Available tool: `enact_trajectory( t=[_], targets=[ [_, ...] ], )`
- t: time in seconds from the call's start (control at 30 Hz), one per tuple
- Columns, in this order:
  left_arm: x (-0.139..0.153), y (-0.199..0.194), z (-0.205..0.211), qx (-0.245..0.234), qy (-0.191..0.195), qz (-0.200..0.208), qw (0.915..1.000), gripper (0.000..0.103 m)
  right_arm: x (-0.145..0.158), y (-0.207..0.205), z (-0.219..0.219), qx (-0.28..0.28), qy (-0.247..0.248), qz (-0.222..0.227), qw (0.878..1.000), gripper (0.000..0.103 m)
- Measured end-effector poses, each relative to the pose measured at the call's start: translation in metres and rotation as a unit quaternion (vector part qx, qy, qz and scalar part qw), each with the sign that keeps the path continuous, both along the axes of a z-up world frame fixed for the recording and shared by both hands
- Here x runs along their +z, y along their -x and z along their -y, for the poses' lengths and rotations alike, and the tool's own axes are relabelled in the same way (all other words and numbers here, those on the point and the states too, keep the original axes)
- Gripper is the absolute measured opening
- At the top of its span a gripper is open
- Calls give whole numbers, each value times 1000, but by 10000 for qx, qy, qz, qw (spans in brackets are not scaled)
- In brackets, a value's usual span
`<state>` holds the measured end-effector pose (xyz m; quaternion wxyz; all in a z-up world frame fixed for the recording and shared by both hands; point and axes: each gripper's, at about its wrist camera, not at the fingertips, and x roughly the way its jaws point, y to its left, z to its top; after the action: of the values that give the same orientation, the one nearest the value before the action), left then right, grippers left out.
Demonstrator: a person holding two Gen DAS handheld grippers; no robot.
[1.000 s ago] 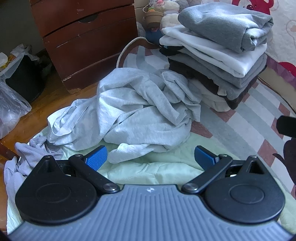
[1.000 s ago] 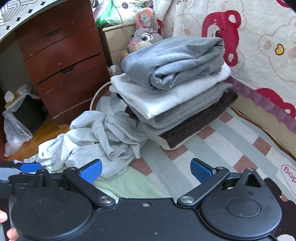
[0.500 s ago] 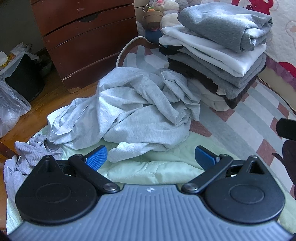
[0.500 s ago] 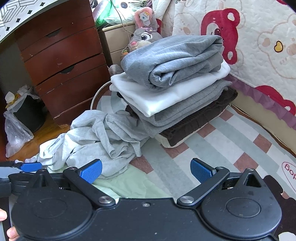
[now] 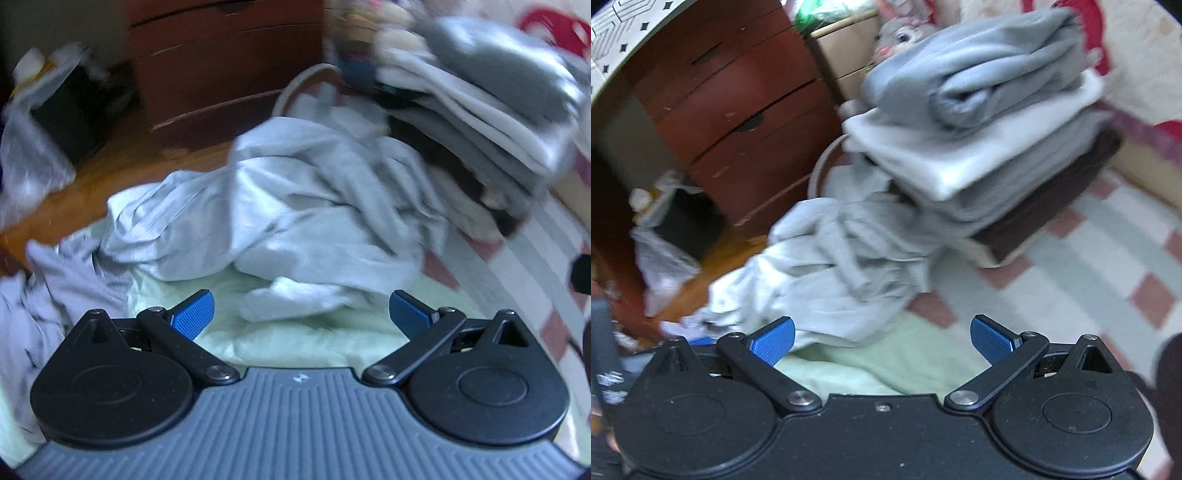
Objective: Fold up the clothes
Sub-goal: 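Grasp the light grey garment with both grippers and lift it from the pile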
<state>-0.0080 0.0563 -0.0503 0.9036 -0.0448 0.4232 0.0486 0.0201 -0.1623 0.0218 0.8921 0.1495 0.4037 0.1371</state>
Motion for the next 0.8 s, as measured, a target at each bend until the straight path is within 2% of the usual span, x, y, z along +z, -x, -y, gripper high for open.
enact_trajectory(
  t=[0.07,0.13,0.17,0.2,0.27,0.3,0.33,0.37,0.43,0.5,0.53,0.6,0.67,0.73,0.77,0.8],
  targets=[
    [-11,-3,-17,163,124,152,9997,103,-2,-15,-11,177,84,50,9998,100],
    [-20,-7,-30,237,206,273,9991,103,-8,-34,-25,426,388,-29,9983,93],
    [-24,-9,-36,260,244,332,9988,103,-12,-42,-32,622,451,-80,9970,80],
    [-29,-12,-42,301,317,364,9984,101,-17,-50,-40,824,532,-169,9950,58],
    [-37,-21,-54,441,578,332,9968,89,-26,-65,-55,1147,766,-222,9902,42],
    [-41,-26,-58,488,682,306,9960,75,-29,-72,-62,1274,925,-158,9874,36],
    [-45,-31,-61,496,703,289,9959,61,-32,-78,-70,1379,1159,-45,9836,33],
    [-48,-36,-62,476,677,296,9961,57,-35,-83,-77,1470,1377,77,9795,33],
    [-53,-45,-64,409,641,319,9966,55,-41,-92,-86,1591,1698,328,9720,39],
    [-57,-54,-65,283,687,382,9965,55,-48,-106,-91,1654,1751,456,9695,91],
    [-58,-57,-65,264,668,420,9965,55,-52,-112,-93,1691,1775,540,9680,95],
    [-62,-65,-65,251,543,511,9969,59,-60,-123,-95,1765,1962,741,9617,95],
    [-70,-76,-66,238,453,510,9974,64,-69,-138,-101,1719,2213,743,9571,95],
    [-79,-88,-68,219,393,431,9981,78,-83,-153,-103,1677,2377,684,9543,95],
    [-86,-96,-69,221,369,284,9987,83,-90,-161,-105,1656,2458,654,9528,97],
    [-93,-103,-70,260,317,52,9991,92,-98,-167,-106,1621,2571,640,9505,99]
  ],
)
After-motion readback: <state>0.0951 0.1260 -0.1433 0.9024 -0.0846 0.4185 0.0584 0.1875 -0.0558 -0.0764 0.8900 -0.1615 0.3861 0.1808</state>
